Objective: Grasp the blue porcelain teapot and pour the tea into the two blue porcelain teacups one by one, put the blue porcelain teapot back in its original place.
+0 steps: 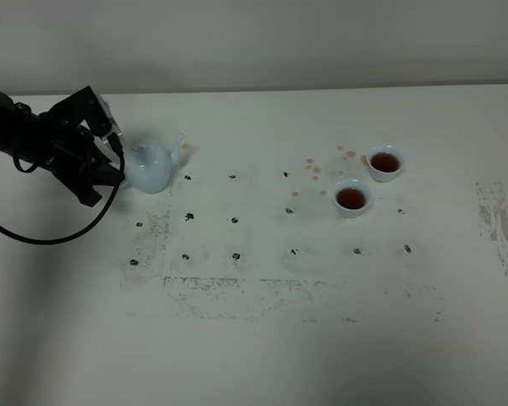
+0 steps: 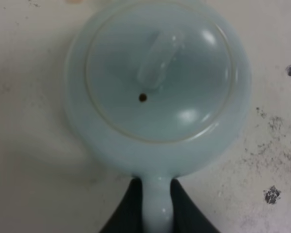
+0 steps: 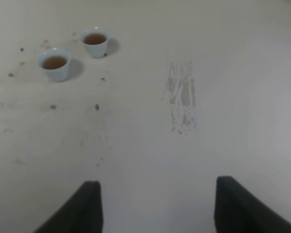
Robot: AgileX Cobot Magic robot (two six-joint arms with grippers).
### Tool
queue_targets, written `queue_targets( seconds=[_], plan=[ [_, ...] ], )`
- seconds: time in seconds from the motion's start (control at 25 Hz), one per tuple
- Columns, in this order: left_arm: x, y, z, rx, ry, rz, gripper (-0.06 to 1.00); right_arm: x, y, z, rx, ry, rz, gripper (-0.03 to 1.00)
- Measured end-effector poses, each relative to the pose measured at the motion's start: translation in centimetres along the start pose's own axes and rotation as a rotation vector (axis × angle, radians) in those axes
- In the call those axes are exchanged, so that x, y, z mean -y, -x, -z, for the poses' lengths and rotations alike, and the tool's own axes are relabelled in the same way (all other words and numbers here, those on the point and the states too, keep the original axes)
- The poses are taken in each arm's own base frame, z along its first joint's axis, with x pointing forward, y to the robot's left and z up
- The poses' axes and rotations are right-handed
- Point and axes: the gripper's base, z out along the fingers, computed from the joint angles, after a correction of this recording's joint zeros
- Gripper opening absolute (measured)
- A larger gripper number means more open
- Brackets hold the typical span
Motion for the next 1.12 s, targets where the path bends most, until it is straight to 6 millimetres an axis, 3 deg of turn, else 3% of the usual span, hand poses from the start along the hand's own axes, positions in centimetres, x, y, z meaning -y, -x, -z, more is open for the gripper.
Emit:
queue_targets(
  seconds=[0.52, 1.12],
  plan=[
    [0.0, -0.3, -0.3, -0.009, -0.008, 0.014, 0.01, 0.0, 0.0, 0.0, 0.0, 0.0, 0.0, 0.49],
    [0.1, 0.9, 2.1, -0.022, 0.03, 0.137, 0.08, 0.0, 0.0, 0.0, 0.0, 0.0, 0.0, 0.49]
  ],
)
